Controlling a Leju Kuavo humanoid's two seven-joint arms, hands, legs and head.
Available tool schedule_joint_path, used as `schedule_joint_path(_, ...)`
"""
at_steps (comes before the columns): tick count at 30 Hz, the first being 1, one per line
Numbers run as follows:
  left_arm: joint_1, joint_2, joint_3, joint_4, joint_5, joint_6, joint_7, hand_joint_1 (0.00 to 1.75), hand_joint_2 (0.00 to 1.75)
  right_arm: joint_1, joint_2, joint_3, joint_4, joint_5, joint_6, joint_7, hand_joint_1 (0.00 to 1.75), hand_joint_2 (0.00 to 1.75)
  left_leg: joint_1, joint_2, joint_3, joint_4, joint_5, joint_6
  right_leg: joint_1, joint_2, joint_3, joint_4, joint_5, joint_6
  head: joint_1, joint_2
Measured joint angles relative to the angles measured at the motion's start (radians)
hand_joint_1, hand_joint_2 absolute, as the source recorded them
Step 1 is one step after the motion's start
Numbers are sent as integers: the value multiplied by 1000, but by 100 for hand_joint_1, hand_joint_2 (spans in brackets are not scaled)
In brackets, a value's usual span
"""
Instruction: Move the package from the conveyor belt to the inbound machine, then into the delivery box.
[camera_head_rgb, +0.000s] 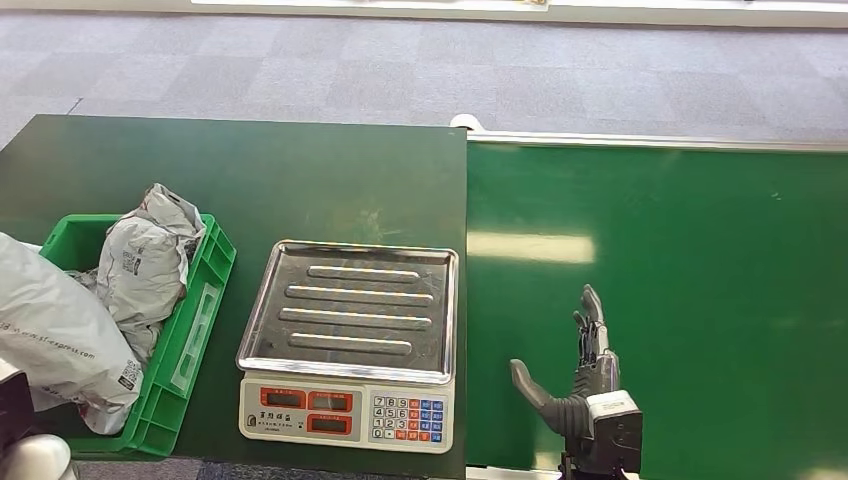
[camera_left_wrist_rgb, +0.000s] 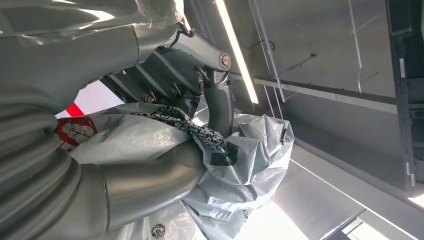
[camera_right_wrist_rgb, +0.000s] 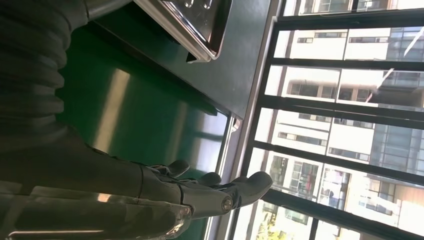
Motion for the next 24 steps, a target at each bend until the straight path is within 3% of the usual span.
schedule_joint_path(7, -40, 8, 9, -39, -113, 0, 0, 167, 175, 0, 0, 0, 0, 0, -6, 0, 0, 175, 0, 0, 0, 0, 0, 0, 0, 0, 0, 0, 0, 0, 0, 0)
schedule_joint_path(12, -54, 11, -12, -35, -217, 0, 6, 132, 175, 0, 0, -2, 0, -3, -6, 2, 0, 175, 0, 0, 0, 0, 0, 0, 0, 0, -1, 0, 0, 0, 0, 0)
schedule_joint_path(14, -56, 14, -37, -9, -255, 0, 19, 137, 175, 0, 0, -3, 0, -6, -3, 3, 0, 175, 0, 0, 0, 0, 0, 0, 0, 0, -1, 0, 0, 0, 0, 0)
schedule_joint_path(16, -60, 25, -74, 44, -313, -1, 94, 154, 175, 0, 0, -5, 0, -5, 1, 3, 0, 175, 0, 0, 1, 0, 0, 0, 0, 0, -1, 0, 0, 0, 0, 0)
schedule_joint_path(20, -78, 85, -193, 177, -377, -5, 340, 160, 175, 0, 0, -6, 0, 3, 15, 2, 0, 175, 0, 0, 1, 0, 0, 0, 0, 0, -1, 0, 0, 0, 0, 0)
schedule_joint_path(24, -92, 109, -231, 219, -377, -12, 386, 160, 175, 0, 0, -6, 0, 6, 18, 2, 0, 175, 0, 0, 1, 0, 1, 0, 0, 0, 0, 0, 0, 0, 0, 0)
